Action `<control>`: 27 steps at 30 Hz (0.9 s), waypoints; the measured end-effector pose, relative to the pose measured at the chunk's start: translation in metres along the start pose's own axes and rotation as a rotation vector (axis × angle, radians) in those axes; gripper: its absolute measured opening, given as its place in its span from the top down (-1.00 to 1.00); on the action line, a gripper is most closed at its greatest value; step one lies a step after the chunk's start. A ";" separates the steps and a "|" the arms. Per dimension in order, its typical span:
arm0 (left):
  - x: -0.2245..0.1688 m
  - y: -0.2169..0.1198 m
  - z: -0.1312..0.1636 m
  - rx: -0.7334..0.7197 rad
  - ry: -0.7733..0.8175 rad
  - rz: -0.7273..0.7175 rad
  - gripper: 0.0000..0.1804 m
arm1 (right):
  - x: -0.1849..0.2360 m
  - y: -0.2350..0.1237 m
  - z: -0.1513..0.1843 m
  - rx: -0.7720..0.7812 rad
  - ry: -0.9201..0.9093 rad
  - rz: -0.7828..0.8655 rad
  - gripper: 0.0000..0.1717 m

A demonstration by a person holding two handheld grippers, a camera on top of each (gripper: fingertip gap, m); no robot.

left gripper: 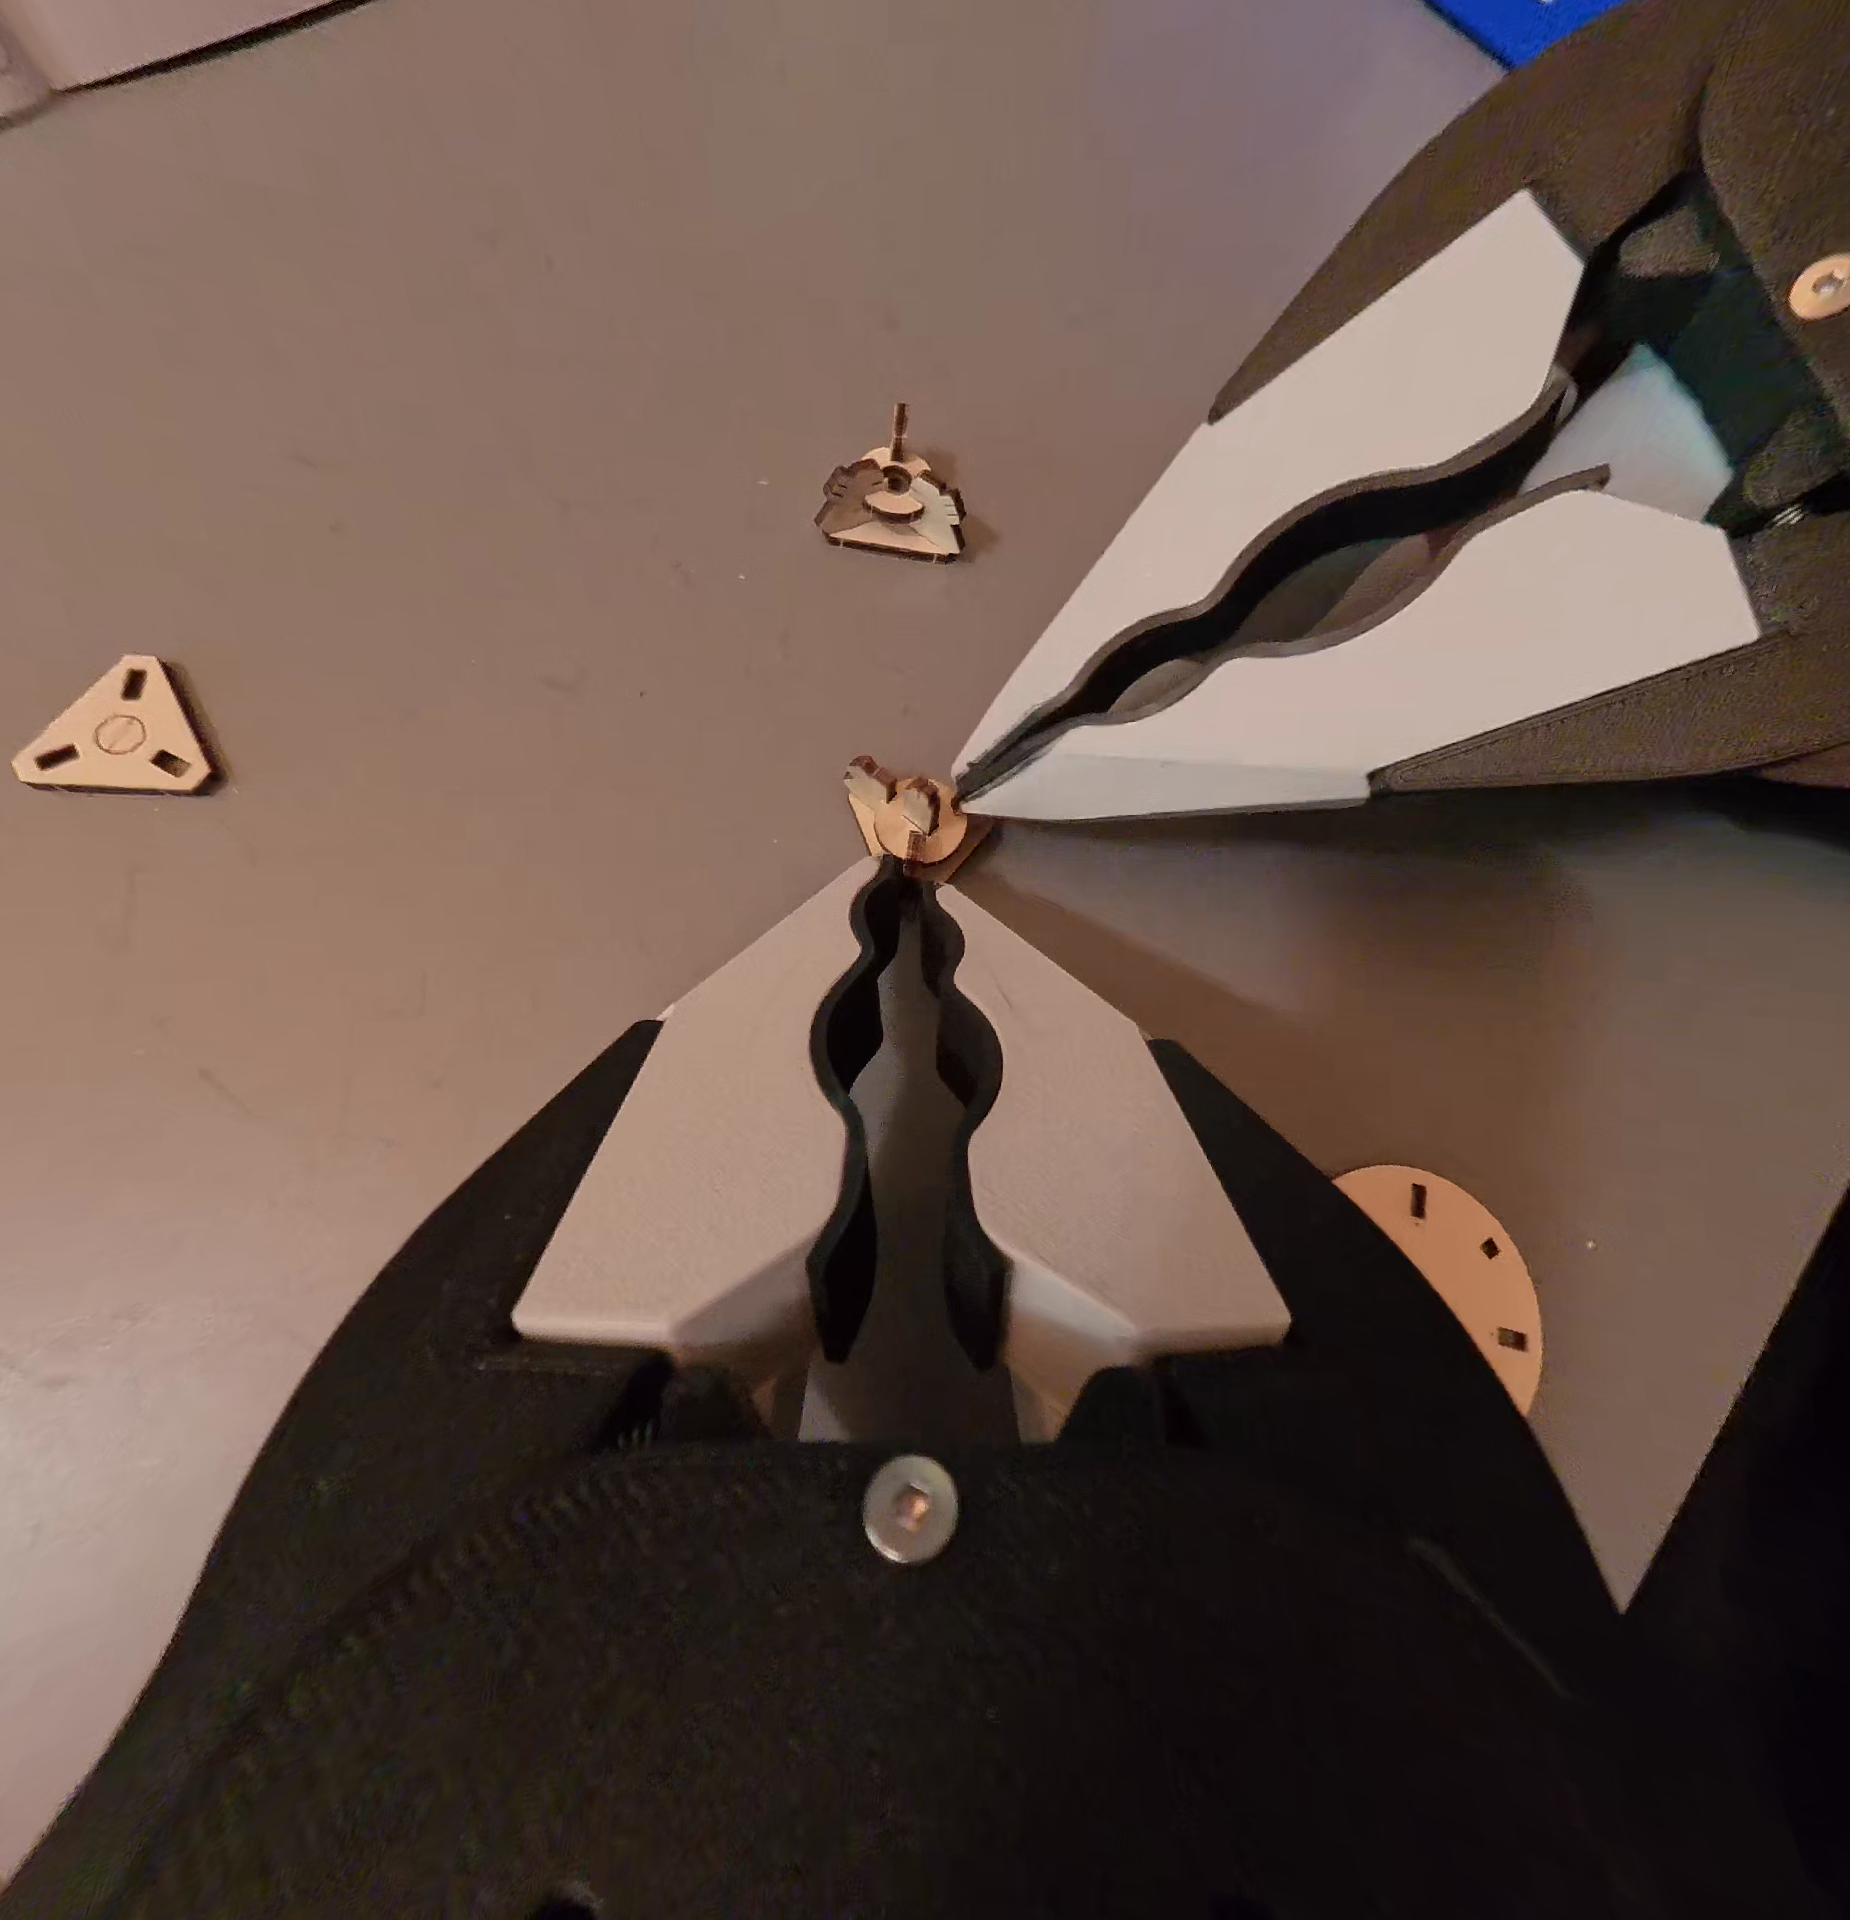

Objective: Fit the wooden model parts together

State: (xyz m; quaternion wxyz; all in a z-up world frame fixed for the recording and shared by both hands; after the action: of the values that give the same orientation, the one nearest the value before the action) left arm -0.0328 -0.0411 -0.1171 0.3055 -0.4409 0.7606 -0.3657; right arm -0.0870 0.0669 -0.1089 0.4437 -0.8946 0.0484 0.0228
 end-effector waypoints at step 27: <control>-0.002 0.002 0.000 0.021 0.018 -0.006 0.96 | -0.001 -0.015 -0.005 -0.102 0.033 -0.006 1.00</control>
State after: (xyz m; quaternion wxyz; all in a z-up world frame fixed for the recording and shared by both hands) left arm -0.0331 -0.0386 -0.1185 0.3021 -0.4368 0.7581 -0.3785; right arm -0.0868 0.0725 -0.0939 0.3969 -0.9164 0.0518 0.0093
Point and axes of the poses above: each gripper's, where its closed fingertips meet, y out along the fingers, z out of its underside, x = y × z across the jaws, the point moved 9 cm from there along -y, back along the fingers, and after that the axes turned 15 degrees about x, right-handed, at the moved point
